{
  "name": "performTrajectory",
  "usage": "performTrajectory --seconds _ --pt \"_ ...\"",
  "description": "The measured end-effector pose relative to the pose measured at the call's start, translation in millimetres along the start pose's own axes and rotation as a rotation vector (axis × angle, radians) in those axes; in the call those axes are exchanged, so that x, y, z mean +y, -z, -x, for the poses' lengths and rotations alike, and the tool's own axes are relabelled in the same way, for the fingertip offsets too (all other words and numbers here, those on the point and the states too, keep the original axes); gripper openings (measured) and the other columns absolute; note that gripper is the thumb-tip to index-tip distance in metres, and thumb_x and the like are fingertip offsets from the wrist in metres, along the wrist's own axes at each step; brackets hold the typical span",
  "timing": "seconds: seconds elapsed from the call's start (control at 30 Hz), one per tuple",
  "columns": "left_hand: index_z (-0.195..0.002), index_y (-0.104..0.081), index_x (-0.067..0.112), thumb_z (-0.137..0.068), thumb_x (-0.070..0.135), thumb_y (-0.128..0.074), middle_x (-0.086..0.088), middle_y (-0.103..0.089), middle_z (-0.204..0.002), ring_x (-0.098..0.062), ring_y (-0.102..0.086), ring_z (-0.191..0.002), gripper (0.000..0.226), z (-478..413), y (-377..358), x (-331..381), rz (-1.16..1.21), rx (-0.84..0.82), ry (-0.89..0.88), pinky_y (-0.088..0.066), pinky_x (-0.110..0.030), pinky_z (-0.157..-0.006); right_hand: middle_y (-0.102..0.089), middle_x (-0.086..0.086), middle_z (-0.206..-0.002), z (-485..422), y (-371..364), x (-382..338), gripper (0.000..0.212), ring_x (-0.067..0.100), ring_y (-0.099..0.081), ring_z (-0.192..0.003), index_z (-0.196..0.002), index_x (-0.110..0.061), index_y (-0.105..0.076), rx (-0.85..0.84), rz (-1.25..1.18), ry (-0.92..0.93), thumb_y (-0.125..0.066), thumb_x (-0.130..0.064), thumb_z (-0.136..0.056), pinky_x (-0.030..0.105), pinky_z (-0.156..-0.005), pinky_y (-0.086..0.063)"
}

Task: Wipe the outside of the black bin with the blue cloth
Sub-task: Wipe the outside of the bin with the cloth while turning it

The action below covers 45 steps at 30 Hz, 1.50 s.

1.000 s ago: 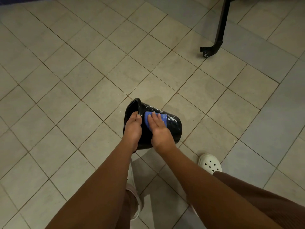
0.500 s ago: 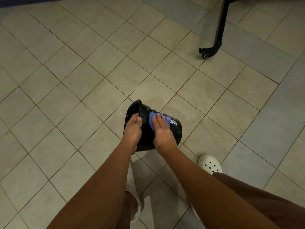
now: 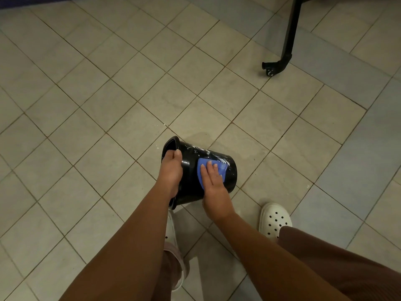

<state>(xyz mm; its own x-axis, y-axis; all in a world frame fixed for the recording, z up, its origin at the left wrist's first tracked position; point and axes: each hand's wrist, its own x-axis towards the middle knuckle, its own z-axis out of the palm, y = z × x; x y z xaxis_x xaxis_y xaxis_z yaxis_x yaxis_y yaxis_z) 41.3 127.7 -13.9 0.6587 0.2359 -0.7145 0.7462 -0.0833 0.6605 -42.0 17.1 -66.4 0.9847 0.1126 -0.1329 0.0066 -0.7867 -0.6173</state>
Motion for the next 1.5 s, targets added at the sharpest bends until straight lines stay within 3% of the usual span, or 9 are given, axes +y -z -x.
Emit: performTrajectory --seconds 0.07,0.23,0.43,0.63,0.83,0.97,1.1,1.27,1.5 --pt "-0.130 -0.056 0.018 -0.108 0.032 -0.033 -0.011 -0.063 -0.124 -0.029 -0.061 -0.114 0.036 -0.7 -0.2 -1.4 0.013 0.001 -0.025 -0.048 -0.052 -0.102 -0.030 0.025 -0.146 6.7 -6.8 -8.5 0.089 0.041 -0.023 -0.135 -0.142 -0.002 -0.027 0.008 0.010 0.031 -0.067 0.016 -0.064 0.056 -0.103 -0.031" --pt "-0.128 -0.059 0.018 -0.107 0.031 -0.032 -0.011 -0.066 -0.120 -0.027 -0.063 -0.112 0.036 -1.2 -0.3 -5.1 0.018 -0.013 -0.048 -0.049 -0.051 -0.103 -0.023 0.022 -0.150 -7.7 -0.8 -9.4 0.082 0.042 -0.015 -0.139 -0.143 -0.004 -0.027 -0.009 -0.045 0.162 -0.067 0.011 -0.073 0.057 -0.109 -0.024" --pt "-0.129 -0.059 0.021 -0.107 0.032 -0.033 -0.011 -0.065 -0.120 -0.030 -0.062 -0.110 0.035 -1.0 -0.4 -5.3 0.039 0.029 -0.041 -0.050 -0.054 -0.099 -0.001 0.018 -0.155 -18.0 7.6 -3.4 0.076 0.034 0.005 -0.143 -0.148 -0.017 -0.016 -0.052 -0.040 -0.071 -0.053 0.006 -0.086 0.051 -0.115 -0.017" --pt "-0.131 -0.059 0.020 -0.107 0.031 -0.035 -0.012 -0.065 -0.122 -0.029 -0.063 -0.113 0.036 -2.7 0.8 -7.3 0.042 0.026 -0.054 -0.049 -0.052 -0.103 -0.032 0.032 -0.142 -3.5 -6.5 -16.7 0.081 0.050 -0.027 -0.131 -0.137 0.000 -0.038 -0.021 -0.048 0.010 -0.070 0.016 -0.065 0.063 -0.094 -0.039" --pt "-0.118 -0.062 0.025 -0.106 0.030 -0.034 -0.011 -0.066 -0.117 -0.031 -0.064 -0.110 0.031 -0.1 -1.0 -8.5 0.090 0.017 -0.035 -0.052 -0.053 -0.097 0.001 0.011 -0.157 -34.2 21.4 -15.4 0.073 0.026 0.006 -0.144 -0.148 -0.011 -0.007 -0.155 -0.035 -0.040 -0.044 0.007 -0.088 0.036 -0.118 -0.006" --pt "-0.134 -0.054 0.030 -0.105 0.037 -0.034 -0.009 -0.060 -0.126 -0.031 -0.059 -0.113 0.037 2.3 -2.9 -7.5 0.087 0.038 -0.012 -0.049 -0.055 -0.099 0.000 0.014 -0.156 -24.3 20.6 -11.0 0.070 0.027 0.004 -0.144 -0.148 -0.008 -0.005 -0.121 -0.023 -0.182 -0.044 0.003 -0.090 0.037 -0.118 -0.010" --pt "-0.136 -0.053 0.026 -0.104 0.036 -0.035 -0.011 -0.061 -0.128 -0.031 -0.059 -0.118 0.038 -1.4 -0.6 -10.1 0.051 0.030 -0.054 -0.047 -0.055 -0.103 -0.024 0.031 -0.146 -9.0 5.3 -24.9 0.072 0.046 -0.021 -0.136 -0.139 0.008 -0.028 -0.067 -0.065 -0.050 -0.058 0.017 -0.075 0.058 -0.105 -0.033" --pt "-0.132 -0.056 0.026 -0.106 0.033 -0.033 -0.011 -0.062 -0.124 -0.031 -0.061 -0.112 0.035 -0.5 1.7 -9.2 0.084 0.039 -0.041 -0.048 -0.055 -0.101 0.002 0.011 -0.157 -27.1 18.7 -11.7 0.073 0.025 0.006 -0.144 -0.148 -0.008 -0.005 -0.164 -0.023 -0.038 -0.045 0.004 -0.089 0.037 -0.118 -0.006" --pt "-0.142 -0.047 0.027 -0.106 0.038 -0.032 -0.014 -0.054 -0.137 -0.035 -0.054 -0.121 0.041 -3.3 3.0 -11.3 0.065 0.058 -0.013 -0.045 -0.058 -0.104 -0.006 0.015 -0.156 -13.9 13.9 -15.8 0.067 0.027 0.000 -0.144 -0.147 -0.004 -0.012 -0.106 -0.100 -0.175 -0.044 0.009 -0.088 0.038 -0.118 -0.007"
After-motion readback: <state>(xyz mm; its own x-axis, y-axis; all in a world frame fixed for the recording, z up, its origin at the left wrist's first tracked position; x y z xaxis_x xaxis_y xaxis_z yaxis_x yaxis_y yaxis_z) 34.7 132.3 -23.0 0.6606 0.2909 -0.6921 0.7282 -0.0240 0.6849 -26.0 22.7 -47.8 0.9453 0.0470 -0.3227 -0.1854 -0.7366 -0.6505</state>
